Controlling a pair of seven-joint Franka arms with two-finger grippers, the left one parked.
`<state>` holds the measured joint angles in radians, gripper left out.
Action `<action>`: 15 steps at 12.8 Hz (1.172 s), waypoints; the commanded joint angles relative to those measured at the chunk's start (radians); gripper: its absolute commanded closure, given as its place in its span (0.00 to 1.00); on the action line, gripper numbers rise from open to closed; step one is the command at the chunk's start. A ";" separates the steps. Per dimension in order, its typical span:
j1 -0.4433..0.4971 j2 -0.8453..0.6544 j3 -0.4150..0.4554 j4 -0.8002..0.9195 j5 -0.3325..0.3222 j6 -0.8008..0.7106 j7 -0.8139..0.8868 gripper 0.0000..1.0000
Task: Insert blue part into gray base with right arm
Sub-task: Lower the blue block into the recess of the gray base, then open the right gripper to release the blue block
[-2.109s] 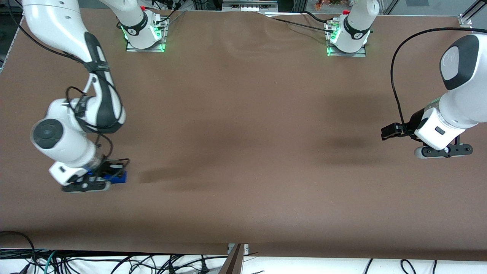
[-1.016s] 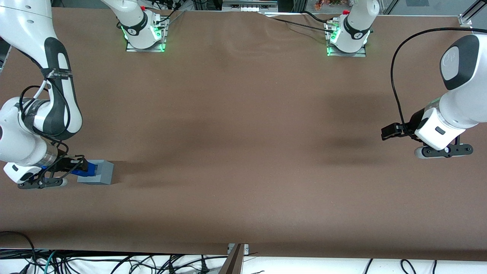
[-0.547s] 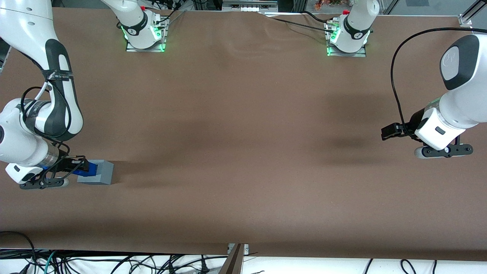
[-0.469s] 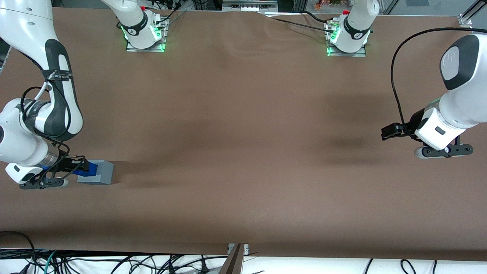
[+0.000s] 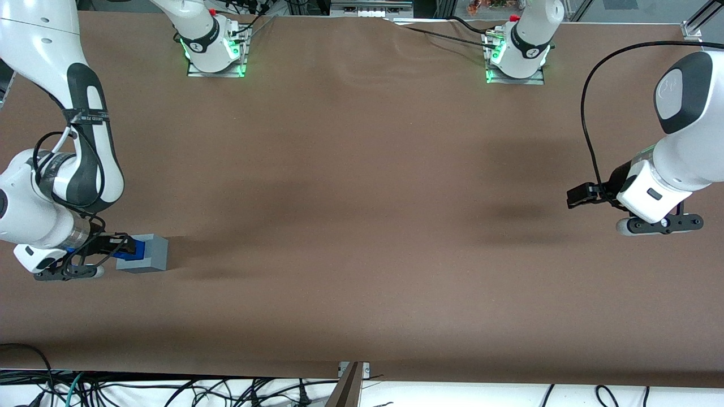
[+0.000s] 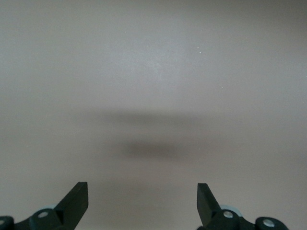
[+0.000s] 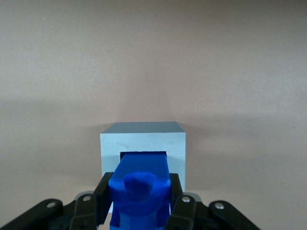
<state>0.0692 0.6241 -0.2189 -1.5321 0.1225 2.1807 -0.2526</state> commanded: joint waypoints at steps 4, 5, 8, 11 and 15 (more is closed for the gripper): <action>-0.011 0.000 0.004 0.045 0.025 0.002 -0.019 0.00; -0.011 -0.003 0.006 0.078 0.023 -0.005 -0.020 0.00; -0.006 -0.043 0.010 0.101 0.028 -0.005 -0.016 0.00; 0.017 -0.125 0.015 0.099 0.025 -0.152 -0.011 0.00; 0.075 -0.197 0.013 0.099 -0.013 -0.266 -0.017 0.00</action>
<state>0.1270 0.4767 -0.2056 -1.4213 0.1286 1.9806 -0.2526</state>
